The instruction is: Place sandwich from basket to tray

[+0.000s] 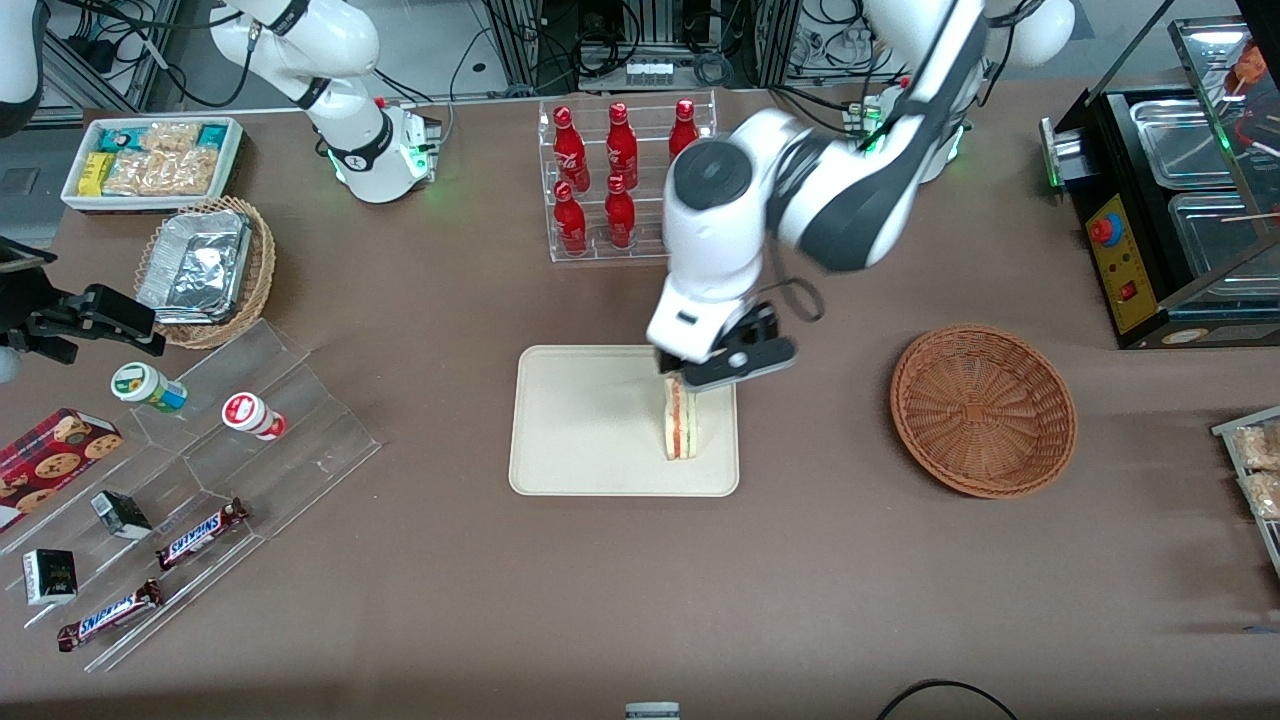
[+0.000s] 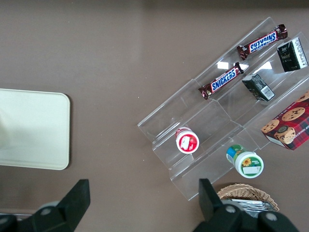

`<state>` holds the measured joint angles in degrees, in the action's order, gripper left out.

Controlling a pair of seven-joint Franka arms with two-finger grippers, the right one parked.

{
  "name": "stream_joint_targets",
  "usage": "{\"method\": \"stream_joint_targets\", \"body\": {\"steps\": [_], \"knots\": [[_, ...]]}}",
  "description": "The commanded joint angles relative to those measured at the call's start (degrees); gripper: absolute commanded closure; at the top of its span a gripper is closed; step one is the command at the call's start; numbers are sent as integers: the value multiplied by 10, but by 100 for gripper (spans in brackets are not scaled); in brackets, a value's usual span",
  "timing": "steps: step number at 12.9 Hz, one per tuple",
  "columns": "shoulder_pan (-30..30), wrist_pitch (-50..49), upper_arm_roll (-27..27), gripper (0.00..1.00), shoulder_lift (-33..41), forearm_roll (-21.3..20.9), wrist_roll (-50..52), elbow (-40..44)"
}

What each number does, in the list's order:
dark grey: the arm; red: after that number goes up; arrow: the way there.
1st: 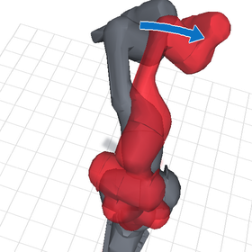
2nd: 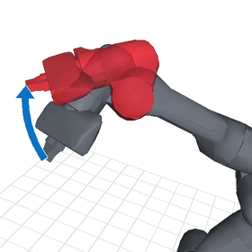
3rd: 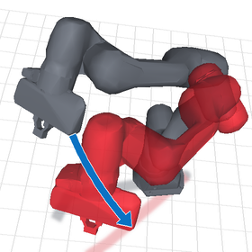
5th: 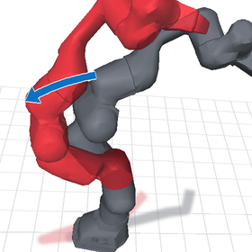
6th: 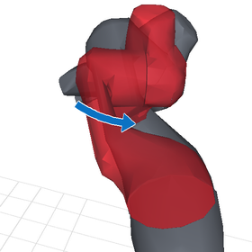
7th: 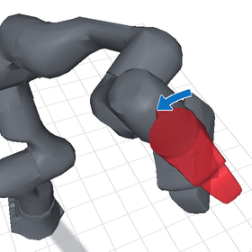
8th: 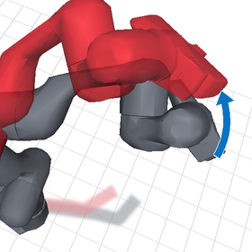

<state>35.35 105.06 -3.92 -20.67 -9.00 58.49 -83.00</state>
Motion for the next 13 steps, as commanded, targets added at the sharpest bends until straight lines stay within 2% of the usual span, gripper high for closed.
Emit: {"method": "stream_joint_targets", "body": {"steps": [1,6,11,13], "knots": [[-47,-66,-3,0,67,-1,-6,-19],[-170,-156,-3,0,142,12,-173,-30],[-294,-171,-2,0,178,106,-373,-57],[-330,-169,-2,0,197,119,-464,-86]]}}
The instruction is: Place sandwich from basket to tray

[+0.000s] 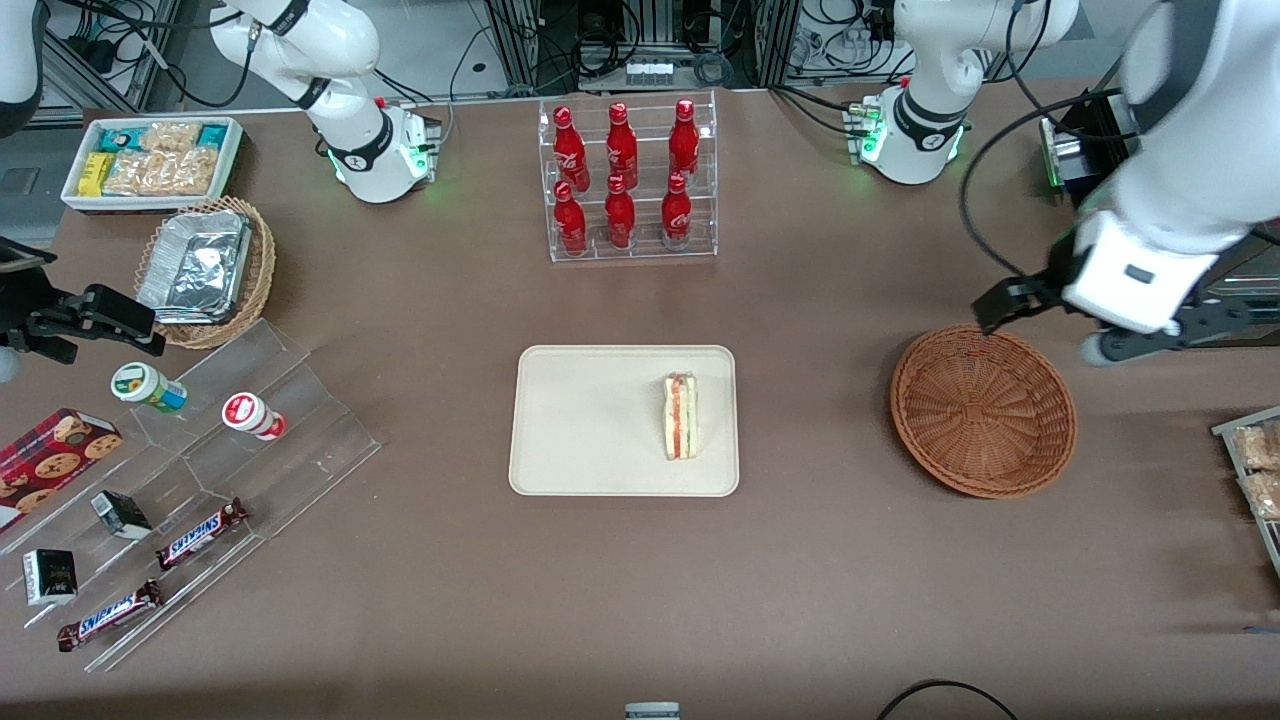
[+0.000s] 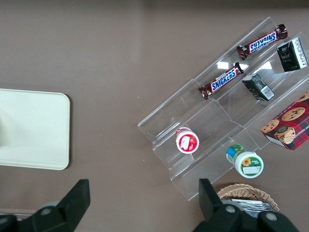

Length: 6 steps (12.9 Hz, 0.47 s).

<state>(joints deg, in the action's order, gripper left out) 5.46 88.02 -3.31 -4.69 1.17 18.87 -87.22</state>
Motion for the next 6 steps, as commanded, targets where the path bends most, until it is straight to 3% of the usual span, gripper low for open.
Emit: {"method": "stream_joint_targets", "body": {"steps": [1,3,6], "knots": [[-38,7,-8,0,49,20,-96,-62],[-38,6,23,0,59,47,-118,-67],[-40,5,41,0,90,48,-119,-82]]}}
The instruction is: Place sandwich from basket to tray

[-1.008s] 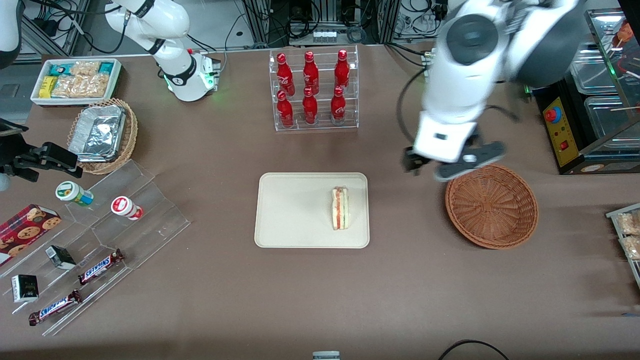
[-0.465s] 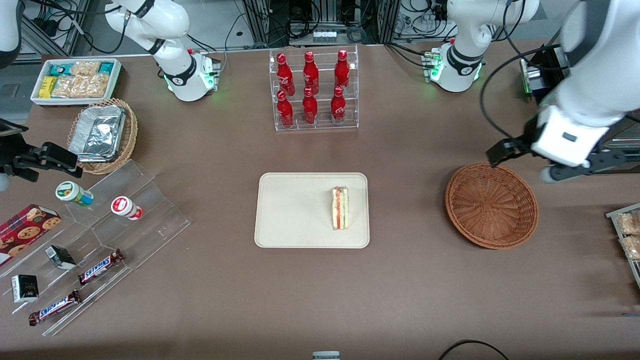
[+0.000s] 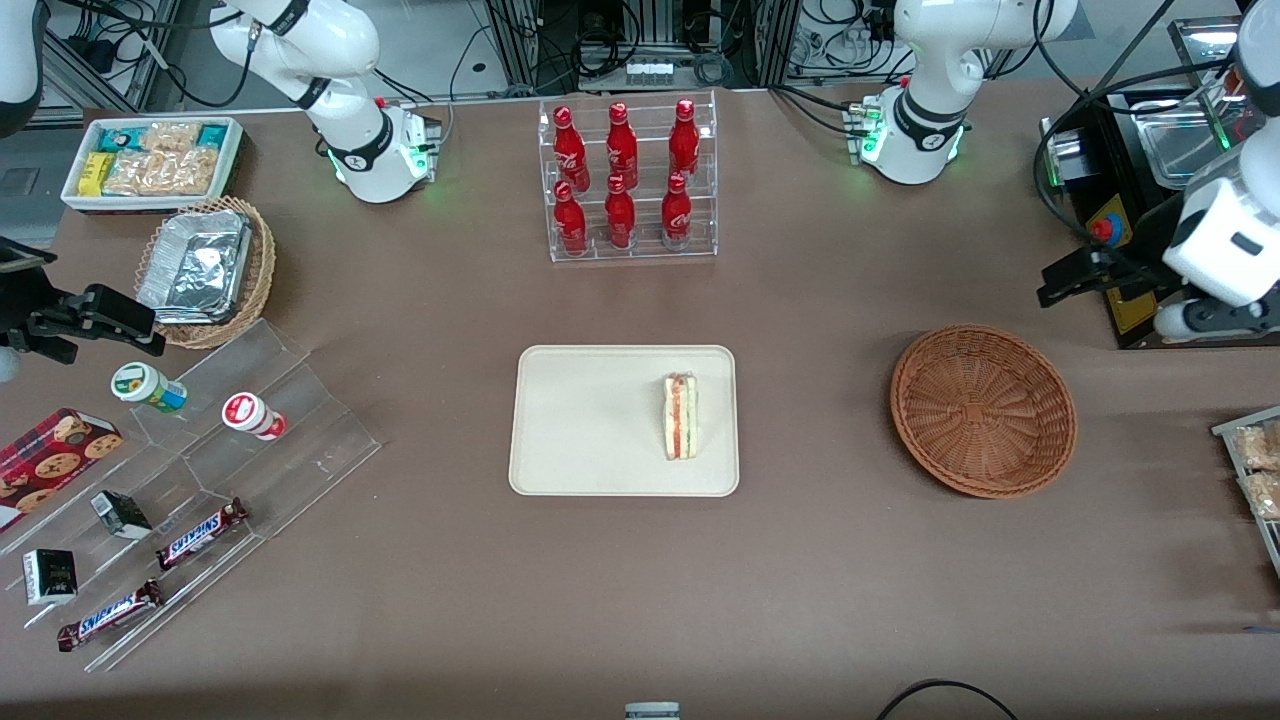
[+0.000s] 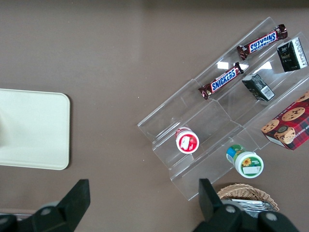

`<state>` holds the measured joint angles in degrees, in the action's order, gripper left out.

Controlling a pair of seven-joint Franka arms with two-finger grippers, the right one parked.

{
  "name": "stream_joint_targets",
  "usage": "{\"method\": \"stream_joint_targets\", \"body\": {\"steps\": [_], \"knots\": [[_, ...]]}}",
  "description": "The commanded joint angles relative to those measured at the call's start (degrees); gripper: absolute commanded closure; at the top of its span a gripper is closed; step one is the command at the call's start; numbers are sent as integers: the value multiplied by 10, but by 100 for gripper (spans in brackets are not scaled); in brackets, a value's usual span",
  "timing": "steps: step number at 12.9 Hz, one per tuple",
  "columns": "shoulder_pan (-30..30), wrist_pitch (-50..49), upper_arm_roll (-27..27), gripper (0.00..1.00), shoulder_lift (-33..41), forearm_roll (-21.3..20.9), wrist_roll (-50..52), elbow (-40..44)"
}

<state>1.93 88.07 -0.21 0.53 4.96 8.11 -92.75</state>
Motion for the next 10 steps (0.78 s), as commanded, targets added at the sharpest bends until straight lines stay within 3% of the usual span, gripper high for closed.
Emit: {"method": "stream_joint_targets", "body": {"steps": [1,4,10], "knots": [[-3,4,12,0,41,4,-11,-26],[1,4,9,0,40,-40,-4,-22],[-3,-1,7,0,25,-36,-11,1]]}}
